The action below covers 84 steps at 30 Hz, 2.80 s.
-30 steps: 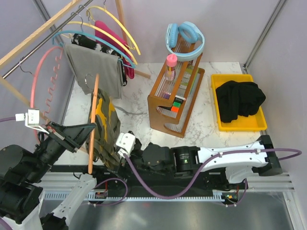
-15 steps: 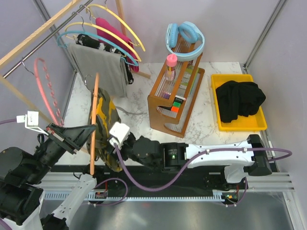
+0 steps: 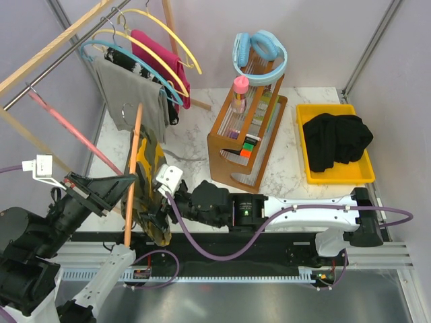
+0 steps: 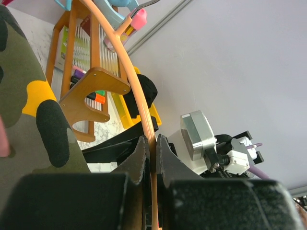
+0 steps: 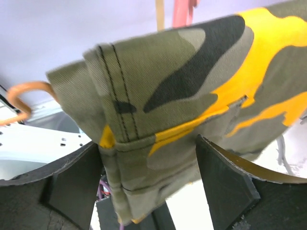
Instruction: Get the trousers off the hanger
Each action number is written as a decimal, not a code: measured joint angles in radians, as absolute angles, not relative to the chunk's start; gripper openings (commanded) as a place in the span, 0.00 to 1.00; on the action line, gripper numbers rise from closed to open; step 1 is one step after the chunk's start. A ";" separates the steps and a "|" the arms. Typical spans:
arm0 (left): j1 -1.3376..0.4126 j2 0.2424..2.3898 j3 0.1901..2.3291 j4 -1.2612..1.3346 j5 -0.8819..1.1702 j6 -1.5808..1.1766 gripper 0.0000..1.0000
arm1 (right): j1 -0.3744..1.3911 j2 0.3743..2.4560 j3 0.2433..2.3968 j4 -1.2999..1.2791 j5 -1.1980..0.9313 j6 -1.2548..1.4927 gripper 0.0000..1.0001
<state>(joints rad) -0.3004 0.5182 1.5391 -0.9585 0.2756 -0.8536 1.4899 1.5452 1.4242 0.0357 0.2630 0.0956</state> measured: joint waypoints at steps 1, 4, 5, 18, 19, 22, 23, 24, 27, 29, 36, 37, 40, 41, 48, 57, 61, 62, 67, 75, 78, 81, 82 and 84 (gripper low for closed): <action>-0.301 0.518 1.539 -0.959 0.275 -0.856 0.02 | 1.491 1.541 1.423 0.041 0.257 0.099 0.83; -0.300 0.518 1.539 -0.959 0.274 -0.859 0.02 | 1.497 1.527 1.418 0.054 0.230 0.109 0.87; -0.301 0.519 1.539 -0.959 0.274 -0.860 0.02 | 1.502 1.521 1.417 0.059 0.222 0.111 0.88; -0.301 0.521 1.540 -0.958 0.274 -0.899 0.02 | 1.554 1.542 1.467 0.076 0.411 0.116 0.69; -0.301 0.521 1.540 -0.958 0.273 -0.902 0.02 | 1.554 1.542 1.467 0.078 0.426 0.117 0.67; -0.300 0.521 1.540 -0.957 0.270 -0.912 0.02 | 1.563 1.552 1.473 0.089 0.477 0.120 0.67; -0.300 0.521 1.540 -0.955 0.268 -0.914 0.02 | 1.571 1.561 1.480 0.095 0.498 0.120 0.67; -0.300 0.521 1.540 -0.954 0.266 -0.918 0.02 | 1.578 1.572 1.489 0.101 0.522 0.118 0.67; -0.300 0.520 1.540 -0.953 0.264 -0.931 0.02 | 1.597 1.608 1.512 0.118 0.580 0.108 0.72; -0.300 0.520 1.540 -0.953 0.263 -0.939 0.02 | 1.610 1.631 1.525 0.121 0.622 0.100 0.70; -0.300 0.517 1.538 -0.953 0.262 -0.953 0.02 | 1.648 1.681 1.552 0.154 0.792 0.054 0.56; -0.300 0.517 1.538 -0.953 0.262 -0.953 0.02 | 1.648 1.681 1.552 0.157 0.798 0.049 0.55; -0.300 0.517 1.538 -0.947 0.262 -0.953 0.02 | 1.648 1.681 1.552 0.161 0.810 0.027 0.57; -0.300 0.517 1.538 -0.947 0.263 -0.953 0.02 | 1.648 1.679 1.552 0.160 0.810 0.020 0.58; -0.300 0.517 1.538 -0.946 0.264 -0.952 0.02 | 1.648 1.651 1.549 0.110 0.815 0.000 0.51; -0.300 0.520 1.538 -0.943 0.267 -0.954 0.02 | 1.648 1.646 1.550 0.103 0.867 -0.033 0.68; -0.300 0.520 1.534 -0.939 0.269 -0.966 0.02 | 1.649 1.679 1.549 0.189 0.893 -0.080 0.61; -0.300 0.520 1.531 -0.938 0.269 -0.969 0.02 | 1.649 1.688 1.549 0.212 0.897 -0.096 0.57; -0.300 0.520 1.518 -0.934 0.266 -0.972 0.02 | 1.657 1.745 1.545 0.360 0.957 -0.197 0.01; -0.300 0.498 1.487 -0.914 0.240 -0.968 0.02 | 1.659 1.742 1.539 0.384 0.997 -0.251 0.00; -0.301 0.478 1.447 -0.902 0.227 -0.955 0.02 | 1.659 1.719 1.519 0.353 1.000 -0.245 0.00; -0.301 0.458 1.396 -0.893 0.215 -0.940 0.02 | 1.658 1.696 1.508 0.317 1.002 -0.229 0.00; -0.301 0.451 1.379 -0.886 0.213 -0.935 0.02 | 1.658 1.689 1.505 0.313 1.001 -0.223 0.00; -0.302 0.439 1.355 -0.878 0.212 -0.926 0.02 | 1.654 1.668 1.494 0.304 1.002 -0.206 0.00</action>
